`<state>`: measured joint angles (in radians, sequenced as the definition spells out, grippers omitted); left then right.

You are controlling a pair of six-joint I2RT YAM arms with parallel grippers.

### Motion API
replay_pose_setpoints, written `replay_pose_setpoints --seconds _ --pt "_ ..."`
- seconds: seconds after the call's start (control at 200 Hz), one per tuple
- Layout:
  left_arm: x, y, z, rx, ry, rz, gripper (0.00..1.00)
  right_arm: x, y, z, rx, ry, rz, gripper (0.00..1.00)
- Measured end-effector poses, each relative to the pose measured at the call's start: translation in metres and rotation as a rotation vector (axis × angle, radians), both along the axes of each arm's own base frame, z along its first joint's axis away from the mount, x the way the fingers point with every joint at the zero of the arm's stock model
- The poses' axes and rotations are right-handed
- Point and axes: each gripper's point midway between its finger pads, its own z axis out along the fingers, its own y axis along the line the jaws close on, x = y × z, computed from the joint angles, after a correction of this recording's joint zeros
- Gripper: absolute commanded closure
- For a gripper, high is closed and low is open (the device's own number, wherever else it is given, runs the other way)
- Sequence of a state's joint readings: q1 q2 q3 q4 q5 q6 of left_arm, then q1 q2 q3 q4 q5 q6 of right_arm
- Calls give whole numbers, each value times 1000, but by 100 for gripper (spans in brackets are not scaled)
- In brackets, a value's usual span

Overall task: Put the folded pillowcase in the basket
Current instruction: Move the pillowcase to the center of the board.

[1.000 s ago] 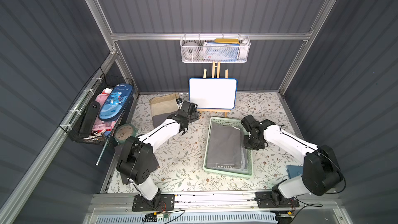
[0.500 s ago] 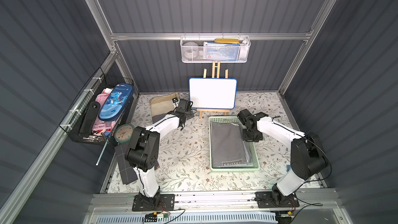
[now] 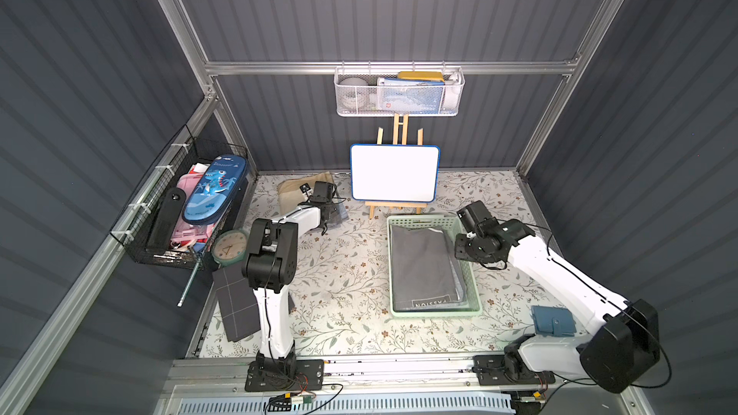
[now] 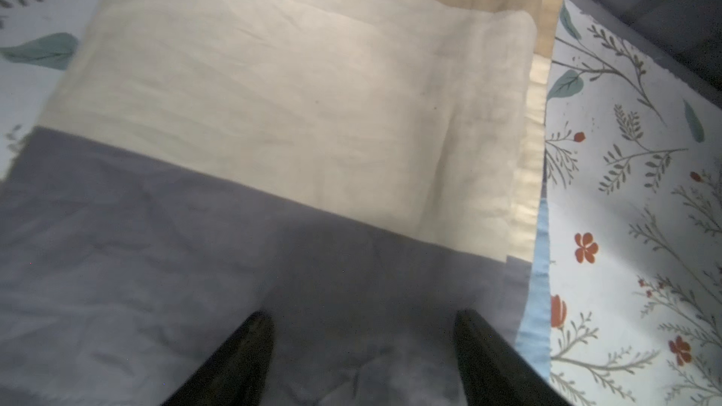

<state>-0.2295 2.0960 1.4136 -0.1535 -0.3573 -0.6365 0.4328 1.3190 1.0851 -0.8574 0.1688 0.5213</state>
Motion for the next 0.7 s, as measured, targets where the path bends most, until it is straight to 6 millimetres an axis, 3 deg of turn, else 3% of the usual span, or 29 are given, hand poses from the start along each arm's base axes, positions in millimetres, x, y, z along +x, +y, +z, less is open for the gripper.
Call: replay_pose_setpoints --seconds 0.215,0.36,0.595,0.7 --pt "2 -16 -8 -98 -7 -29 22 -1 9 -3 46 13 14 60" --pt "-24 -24 -5 -198 -15 -59 22 0 23 -1 86 2 40 60" --pt "-63 -47 -3 -322 -1 -127 22 8 103 16 161 -37 212 60" --pt "-79 -69 -2 -358 8 -152 22 14 143 20 210 -42 273 61"
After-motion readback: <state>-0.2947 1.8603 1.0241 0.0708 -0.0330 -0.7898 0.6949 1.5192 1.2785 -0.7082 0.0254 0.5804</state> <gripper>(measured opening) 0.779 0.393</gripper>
